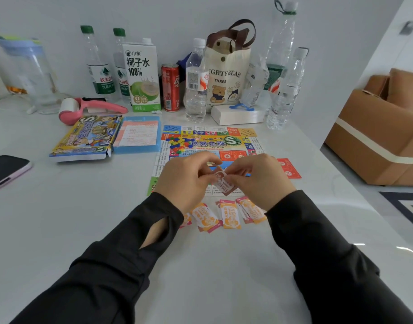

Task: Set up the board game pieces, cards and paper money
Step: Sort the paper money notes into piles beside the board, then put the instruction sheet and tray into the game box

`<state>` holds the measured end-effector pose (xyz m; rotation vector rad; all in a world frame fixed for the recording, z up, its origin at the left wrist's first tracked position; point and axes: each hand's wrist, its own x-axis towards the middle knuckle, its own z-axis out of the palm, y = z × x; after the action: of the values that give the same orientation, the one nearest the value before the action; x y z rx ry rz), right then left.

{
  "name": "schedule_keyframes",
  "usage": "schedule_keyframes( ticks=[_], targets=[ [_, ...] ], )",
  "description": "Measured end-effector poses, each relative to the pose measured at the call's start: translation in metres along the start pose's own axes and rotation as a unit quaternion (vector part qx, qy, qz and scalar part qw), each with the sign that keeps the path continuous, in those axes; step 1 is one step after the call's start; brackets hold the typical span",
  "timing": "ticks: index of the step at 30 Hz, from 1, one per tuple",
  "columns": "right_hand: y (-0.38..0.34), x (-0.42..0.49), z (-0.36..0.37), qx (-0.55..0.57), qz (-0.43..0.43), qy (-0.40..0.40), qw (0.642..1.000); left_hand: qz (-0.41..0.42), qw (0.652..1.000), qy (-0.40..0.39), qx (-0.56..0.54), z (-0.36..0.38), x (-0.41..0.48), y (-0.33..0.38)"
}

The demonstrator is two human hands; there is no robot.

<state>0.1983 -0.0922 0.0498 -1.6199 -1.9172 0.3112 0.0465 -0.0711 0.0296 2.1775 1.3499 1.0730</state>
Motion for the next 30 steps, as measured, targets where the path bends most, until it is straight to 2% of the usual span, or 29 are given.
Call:
schedule_keyframes(
  ticks=[4, 10, 14, 18, 22, 26, 30],
  targets=[
    [0.002, 0.001, -0.008, 0.015, 0.019, -0.012, 1.0, 0.001, 1.0, -0.016, -0.011, 0.0, 0.002, 0.006],
    [0.015, 0.003, -0.026, 0.071, 0.102, 0.097, 0.988, -0.058, 0.998, -0.013, -0.024, 0.014, 0.0, 0.017],
    [0.041, 0.005, -0.048, 0.091, 0.205, 0.147, 0.963, -0.047, 0.998, -0.032, 0.018, 0.032, -0.005, 0.029],
    [0.073, 0.004, -0.069, 0.078, 0.304, 0.134, 0.94, -0.027, 0.998, -0.043, 0.033, 0.048, -0.006, 0.043],
    [0.105, 0.01, -0.071, -0.048, 0.375, 0.06, 0.924, -0.013, 0.997, -0.057, 0.06, 0.061, -0.007, 0.047],
    [0.111, 0.009, -0.064, -0.096, 0.397, 0.002, 0.913, -0.019, 0.995, -0.07, 0.062, 0.064, -0.008, 0.04],
    [0.107, 0.007, -0.057, -0.097, 0.402, -0.006, 0.91, -0.022, 0.997, -0.057, 0.056, 0.065, -0.009, 0.038]
  ],
)
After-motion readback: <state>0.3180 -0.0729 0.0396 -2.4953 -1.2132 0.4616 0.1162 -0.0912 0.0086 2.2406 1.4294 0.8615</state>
